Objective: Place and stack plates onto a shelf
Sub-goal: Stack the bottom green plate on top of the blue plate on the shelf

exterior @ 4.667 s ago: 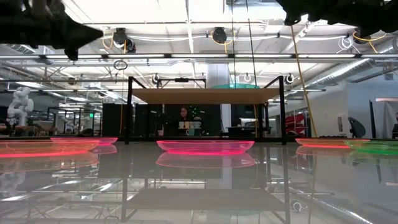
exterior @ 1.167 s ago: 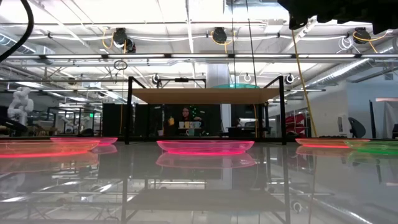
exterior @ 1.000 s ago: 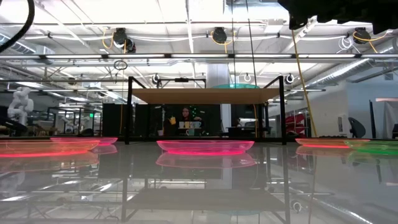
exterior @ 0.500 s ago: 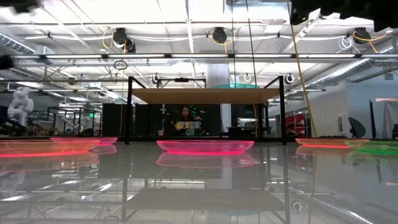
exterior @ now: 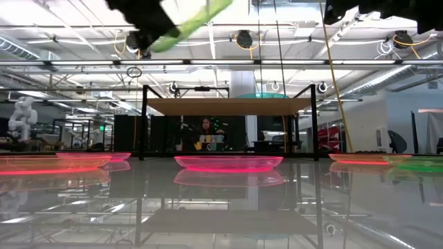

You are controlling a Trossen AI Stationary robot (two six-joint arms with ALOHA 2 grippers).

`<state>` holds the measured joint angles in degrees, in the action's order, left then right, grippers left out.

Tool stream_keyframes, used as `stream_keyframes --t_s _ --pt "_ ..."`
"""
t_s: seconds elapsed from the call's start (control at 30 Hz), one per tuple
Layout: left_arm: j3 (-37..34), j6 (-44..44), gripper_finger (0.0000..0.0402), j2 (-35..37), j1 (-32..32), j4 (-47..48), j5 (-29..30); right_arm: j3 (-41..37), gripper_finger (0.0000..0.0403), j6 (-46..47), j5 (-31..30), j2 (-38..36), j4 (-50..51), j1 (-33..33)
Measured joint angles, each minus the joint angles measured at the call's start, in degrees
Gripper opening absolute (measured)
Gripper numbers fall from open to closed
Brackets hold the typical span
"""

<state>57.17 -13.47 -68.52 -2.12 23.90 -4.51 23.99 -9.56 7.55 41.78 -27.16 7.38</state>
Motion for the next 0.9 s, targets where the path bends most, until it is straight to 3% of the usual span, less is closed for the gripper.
stream_keyframes --t_s 0.23,0.43,0.7,0.9 --pt "16.39 12.11 0.0001 -12.25 -15.93 1.85 -7.27 0.0 0.0128 -1.54 -0.02 0.02 -0.24 -0.02" --pt "34.41 14.76 0.0001 -27.64 -26.42 6.71 -11.56 0.0 0.0128 -4.33 -0.02 0.01 -1.48 -0.02" --pt "52.53 11.0 0.0001 -44.5 -34.63 7.65 -19.85 0.0 0.0128 -5.91 -0.04 0.02 -1.57 -0.02" --pt "57.09 9.94 0.0014 -49.58 -36.12 7.69 -23.93 0.0 0.0128 -7.97 -0.07 0.0 -1.31 -0.02"
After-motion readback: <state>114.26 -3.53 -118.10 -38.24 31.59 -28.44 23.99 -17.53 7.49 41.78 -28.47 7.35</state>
